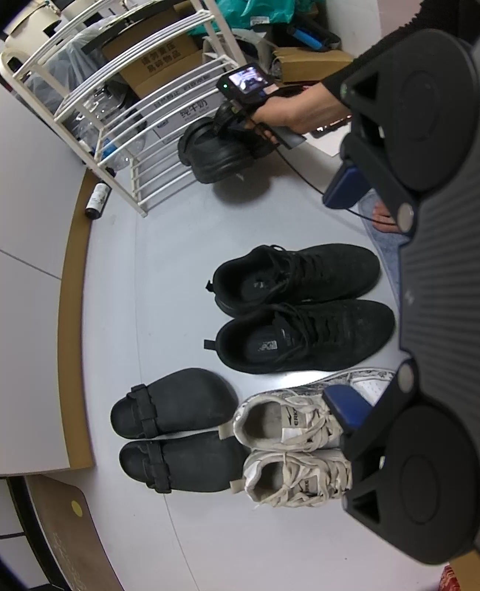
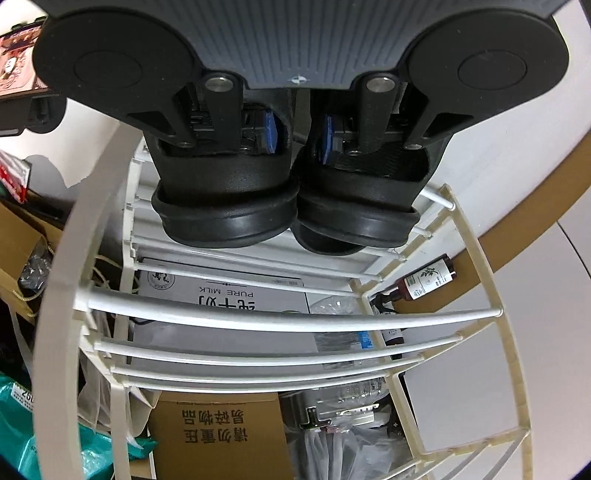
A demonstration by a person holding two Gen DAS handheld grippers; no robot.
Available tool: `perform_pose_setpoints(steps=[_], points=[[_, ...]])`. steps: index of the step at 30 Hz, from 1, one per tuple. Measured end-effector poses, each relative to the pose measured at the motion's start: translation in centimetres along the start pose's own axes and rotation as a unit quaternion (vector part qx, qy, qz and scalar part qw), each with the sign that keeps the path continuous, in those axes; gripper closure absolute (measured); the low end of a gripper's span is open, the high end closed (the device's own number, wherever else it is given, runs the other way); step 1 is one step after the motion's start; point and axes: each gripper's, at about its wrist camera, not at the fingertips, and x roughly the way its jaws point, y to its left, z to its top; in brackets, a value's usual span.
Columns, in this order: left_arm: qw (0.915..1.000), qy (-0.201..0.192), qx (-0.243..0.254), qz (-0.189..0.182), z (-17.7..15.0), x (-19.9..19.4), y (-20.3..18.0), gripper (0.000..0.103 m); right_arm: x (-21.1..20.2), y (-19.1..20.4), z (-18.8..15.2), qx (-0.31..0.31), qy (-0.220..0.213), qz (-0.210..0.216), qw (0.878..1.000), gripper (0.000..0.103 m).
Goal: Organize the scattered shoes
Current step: 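Lift and carry the black clogs with the right tool to the wire rack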
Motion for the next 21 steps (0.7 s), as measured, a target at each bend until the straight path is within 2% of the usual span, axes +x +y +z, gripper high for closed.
perform_pose_setpoints(steps=[6,10,21], points=[[1.0,0.001,0.001,-0.003,0.0,0.0,0.1,0.001,1.0,1.0,1.3,0.001,-0.03,-0.01,1.0,0.076],[1.0,0.003,-0.003,-0.002,0.0,0.1,0.3,0.001,2.8,1.3,2.1,0.021,-0.044,-0.054,0.997,0.076],[0.9999,0.006,-0.005,-0.007,0.1,0.2,0.5,0.001,5.0,2.1,3.6,0.034,-0.076,-0.128,0.988,0.076]])
